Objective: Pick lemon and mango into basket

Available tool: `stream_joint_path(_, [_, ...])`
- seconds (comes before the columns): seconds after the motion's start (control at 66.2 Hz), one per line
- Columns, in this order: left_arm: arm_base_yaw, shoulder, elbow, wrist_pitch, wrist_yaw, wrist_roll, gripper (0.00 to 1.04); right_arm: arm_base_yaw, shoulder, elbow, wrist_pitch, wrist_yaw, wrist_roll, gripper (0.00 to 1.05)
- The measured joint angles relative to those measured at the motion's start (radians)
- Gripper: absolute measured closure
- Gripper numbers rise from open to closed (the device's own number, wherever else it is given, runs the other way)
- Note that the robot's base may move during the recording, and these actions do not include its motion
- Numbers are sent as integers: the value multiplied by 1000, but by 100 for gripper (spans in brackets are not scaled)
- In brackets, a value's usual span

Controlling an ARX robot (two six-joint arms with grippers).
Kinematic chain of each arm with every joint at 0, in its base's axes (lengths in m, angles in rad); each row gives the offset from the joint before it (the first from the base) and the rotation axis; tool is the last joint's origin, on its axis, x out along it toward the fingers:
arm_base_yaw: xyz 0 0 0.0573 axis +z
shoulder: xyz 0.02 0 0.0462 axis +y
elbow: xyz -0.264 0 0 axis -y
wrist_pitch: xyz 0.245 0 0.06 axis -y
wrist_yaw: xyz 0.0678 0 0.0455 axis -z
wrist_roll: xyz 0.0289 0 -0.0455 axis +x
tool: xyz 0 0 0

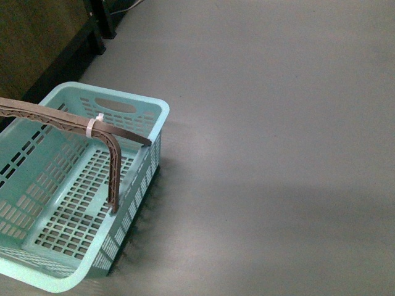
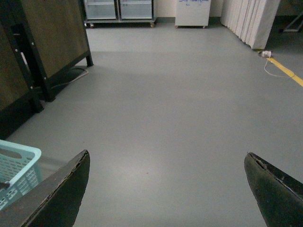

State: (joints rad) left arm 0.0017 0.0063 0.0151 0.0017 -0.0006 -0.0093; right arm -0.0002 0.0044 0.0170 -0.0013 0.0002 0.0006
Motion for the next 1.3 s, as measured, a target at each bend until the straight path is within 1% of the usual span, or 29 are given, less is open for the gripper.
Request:
stream_joint_path(0.393, [0, 2, 1, -2, 3, 0, 7, 0, 0, 0, 0, 0, 0, 9])
stream_joint_path(0.423, [12, 32, 24, -68, 39, -34, 7, 0, 0, 0, 0, 0, 0, 9])
stream_joint_path(0.438, [22, 67, 51, -136, 91, -68, 7, 0, 0, 0, 0, 1, 0, 9])
stream_joint_path(0.453, [34, 117, 82, -196, 114, -108, 7, 0, 0, 0, 0, 0, 0, 9])
stream_joint_path(0.483, [52, 203, 122, -260, 162, -174, 7, 0, 0, 0, 0, -1, 0, 9])
stream_joint_path(0.498, [63, 260, 139, -271, 194, -220, 7, 0, 0, 0, 0, -1, 0, 9])
stream_joint_path(0.514, [70, 289, 146, -269, 204, -241, 7, 0, 0, 0, 0, 0, 0, 9])
stream_joint_path(0.544, [98, 393, 168, -237, 235, -340, 7, 0, 0, 0, 0, 0, 0, 9])
stream_joint_path(0.589, [128, 491, 185, -176, 264, -419, 7, 0, 0, 0, 0, 0, 0, 9])
stream_joint_path(0.634, [164, 613, 208, -85, 285, -506, 7, 0, 0, 0, 0, 0, 0, 9])
stream_joint_path(0.74, [234, 896, 264, 131, 308, -657, 7, 0, 0, 0, 0, 0, 0, 9])
stream_joint_path(0.831, [249, 1142, 322, 276, 304, -785, 7, 0, 0, 0, 0, 0, 0, 9])
stream_joint_path(0.906, [228, 1346, 382, 368, 271, -883, 7, 0, 0, 0, 0, 0, 0, 9])
stream_joint_path(0.967, [185, 1542, 452, 446, 235, -976, 7, 0, 0, 0, 0, 0, 0, 9])
stream_joint_path(1.027, [147, 1664, 509, 482, 210, -1038, 7, 0, 0, 0, 0, 0, 0, 9])
stream_joint_path(1.178, [63, 1876, 640, 501, 175, -1130, 7, 0, 0, 0, 0, 0, 0, 9])
stream_joint_path(1.299, [19, 1989, 734, 504, 156, -1191, 7, 0, 0, 0, 0, 0, 0, 9])
